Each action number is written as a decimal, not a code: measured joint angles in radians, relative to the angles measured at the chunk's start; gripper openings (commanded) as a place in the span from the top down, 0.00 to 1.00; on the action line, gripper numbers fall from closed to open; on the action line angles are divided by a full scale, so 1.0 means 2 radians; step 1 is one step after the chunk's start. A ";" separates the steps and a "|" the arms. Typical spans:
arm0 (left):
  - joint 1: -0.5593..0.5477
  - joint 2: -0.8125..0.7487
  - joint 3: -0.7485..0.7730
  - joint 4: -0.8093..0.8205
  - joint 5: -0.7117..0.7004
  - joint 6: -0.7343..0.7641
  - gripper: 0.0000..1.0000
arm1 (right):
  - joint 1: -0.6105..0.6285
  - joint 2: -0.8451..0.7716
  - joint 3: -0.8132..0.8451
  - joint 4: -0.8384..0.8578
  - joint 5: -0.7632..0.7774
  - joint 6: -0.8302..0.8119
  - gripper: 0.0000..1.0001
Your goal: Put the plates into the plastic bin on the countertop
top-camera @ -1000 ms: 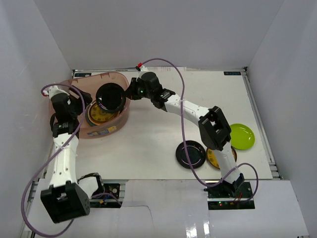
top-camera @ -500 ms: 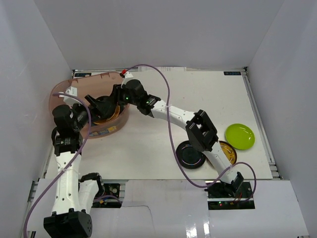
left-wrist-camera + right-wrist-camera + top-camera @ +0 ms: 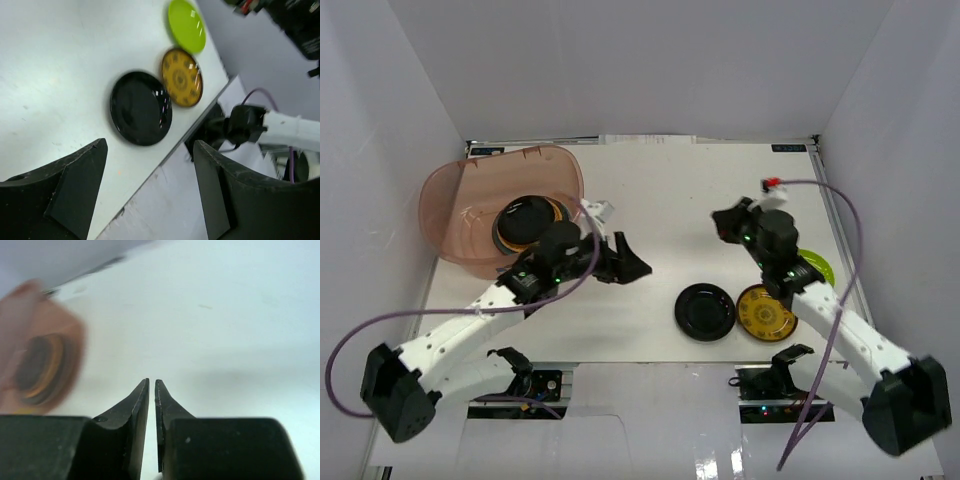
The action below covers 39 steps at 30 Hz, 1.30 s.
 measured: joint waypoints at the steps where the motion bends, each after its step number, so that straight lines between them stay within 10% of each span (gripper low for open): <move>1: -0.033 0.027 -0.001 0.005 -0.021 0.000 0.20 | -0.042 -0.048 -0.048 -0.009 0.012 0.007 0.80; 6: -0.126 0.139 -0.001 0.026 -0.095 0.000 0.20 | -0.153 -0.239 -0.185 -0.153 0.051 0.033 0.34; 9: -0.146 0.186 -0.001 0.034 -0.131 0.000 0.20 | -0.169 -0.311 -0.197 -0.241 0.081 0.050 0.25; 16: -0.164 0.264 -0.016 0.085 -0.148 -0.007 0.21 | -0.174 -0.381 -0.177 -0.403 0.165 0.126 0.26; 28: -0.188 0.350 -0.002 0.166 -0.149 -0.013 0.36 | -0.175 -0.260 -0.161 -0.524 0.220 0.269 0.21; 30: -0.189 0.357 -0.001 0.176 -0.153 -0.013 0.45 | -0.175 -0.253 -0.162 -0.528 0.224 0.284 0.06; 39: -0.192 0.370 -0.006 0.199 -0.199 -0.018 0.97 | -0.181 -0.249 -0.164 -0.524 0.226 0.295 0.04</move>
